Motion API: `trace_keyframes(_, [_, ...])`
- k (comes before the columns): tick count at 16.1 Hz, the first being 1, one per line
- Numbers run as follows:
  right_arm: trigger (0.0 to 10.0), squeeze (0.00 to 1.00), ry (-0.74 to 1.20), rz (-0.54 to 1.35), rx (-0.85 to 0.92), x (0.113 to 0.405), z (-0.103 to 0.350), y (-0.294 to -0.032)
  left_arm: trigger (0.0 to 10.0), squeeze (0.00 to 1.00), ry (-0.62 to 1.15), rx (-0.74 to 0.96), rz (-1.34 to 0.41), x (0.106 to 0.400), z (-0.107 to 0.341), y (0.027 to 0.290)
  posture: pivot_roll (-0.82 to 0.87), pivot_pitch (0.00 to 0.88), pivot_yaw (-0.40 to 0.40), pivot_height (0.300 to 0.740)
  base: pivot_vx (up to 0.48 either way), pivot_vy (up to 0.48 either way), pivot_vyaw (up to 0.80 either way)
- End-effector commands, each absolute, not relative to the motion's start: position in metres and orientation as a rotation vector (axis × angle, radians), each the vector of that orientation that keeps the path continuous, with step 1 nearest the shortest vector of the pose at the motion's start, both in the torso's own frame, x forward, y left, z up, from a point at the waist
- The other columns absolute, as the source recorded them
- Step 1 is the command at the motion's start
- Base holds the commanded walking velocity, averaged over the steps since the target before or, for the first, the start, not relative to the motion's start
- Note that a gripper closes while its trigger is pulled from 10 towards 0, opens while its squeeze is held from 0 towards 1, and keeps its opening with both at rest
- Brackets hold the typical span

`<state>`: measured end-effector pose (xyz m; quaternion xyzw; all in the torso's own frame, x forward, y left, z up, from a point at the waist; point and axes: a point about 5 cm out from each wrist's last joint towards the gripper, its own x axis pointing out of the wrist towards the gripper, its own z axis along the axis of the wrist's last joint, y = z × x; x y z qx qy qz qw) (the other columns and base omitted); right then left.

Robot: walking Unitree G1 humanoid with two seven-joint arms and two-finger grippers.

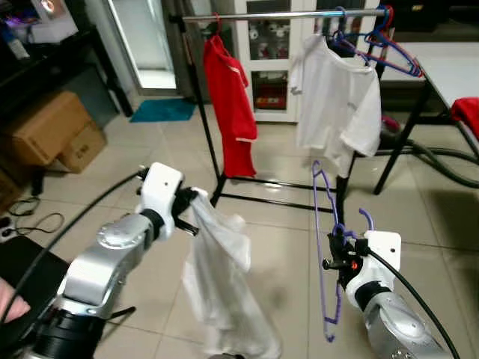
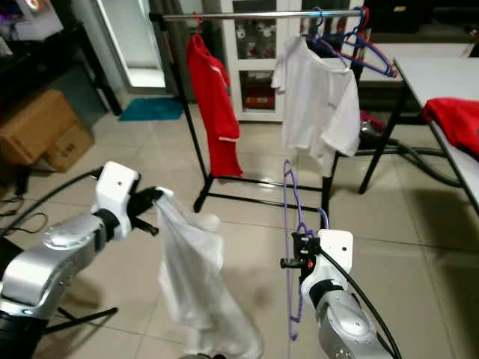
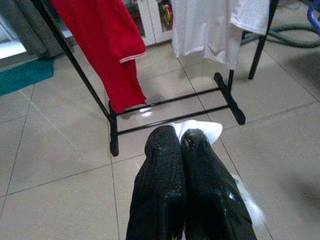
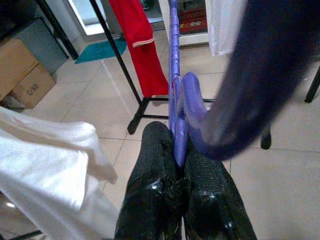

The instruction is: Hang hanger

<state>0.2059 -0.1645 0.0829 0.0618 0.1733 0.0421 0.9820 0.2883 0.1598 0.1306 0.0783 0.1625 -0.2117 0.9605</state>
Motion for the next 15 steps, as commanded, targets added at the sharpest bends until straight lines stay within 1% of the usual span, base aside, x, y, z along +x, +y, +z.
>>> trace_keyframes(1, [10.0,0.0,0.319,0.108,0.122,0.209,0.09,-0.159,10.0,0.0,0.297,0.175,-0.42,0.292,0.138,0.162,0.03,0.015,0.14,0.74,0.0,0.0,0.0])
trace_keyframes(4, [10.0,0.0,0.32,0.126,0.098,0.212,0.087,-0.159,10.0,0.0,0.289,0.189,-0.393,0.297,0.135,0.168,0.06,0.023,0.13,0.74,0.0,0.0,0.0])
trace_keyframes(5, [10.0,0.0,0.333,0.122,0.086,0.211,0.083,-0.16,10.0,0.0,0.282,0.189,-0.407,0.292,0.134,0.17,0.05,0.023,0.132,0.74,0.0,0.0,0.0])
trace_keyframes(7, [10.0,0.0,0.345,0.09,0.106,0.21,0.082,-0.163,10.0,0.0,0.288,0.167,-0.407,0.286,0.126,0.168,0.04,0.014,0.143,0.74,0.0,0.0,-0.79])
trace_keyframes(8, [10.0,0.0,0.339,0.071,0.101,0.21,0.083,-0.165,10.0,0.0,0.295,0.151,-0.418,0.285,0.122,0.165,0.02,0.008,0.15,0.74,0.0,0.48,-0.79])
trace_keyframes(9, [10.0,0.0,0.343,0.042,0.103,0.208,0.083,-0.168,10.0,0.0,0.294,0.154,-0.426,0.283,0.12,0.161,0.02,0.002,0.131,0.74,0.0,0.48,-0.79])
trace_keyframes(10, [10.0,0.0,0.367,-0.026,0.126,0.204,0.082,-0.174,10.0,0.0,0.287,0.137,-0.434,0.283,0.12,0.156,0.03,0.003,0.115,0.74,0.0,0.48,-0.8])
trace_keyframes(15, [10.0,0.0,0.382,-0.049,0.134,0.203,0.078,-0.175,10.0,0.0,0.261,0.152,-0.402,0.29,0.123,0.163,0.02,0.0,0.106,0.74,0.0,0.48,-0.8])
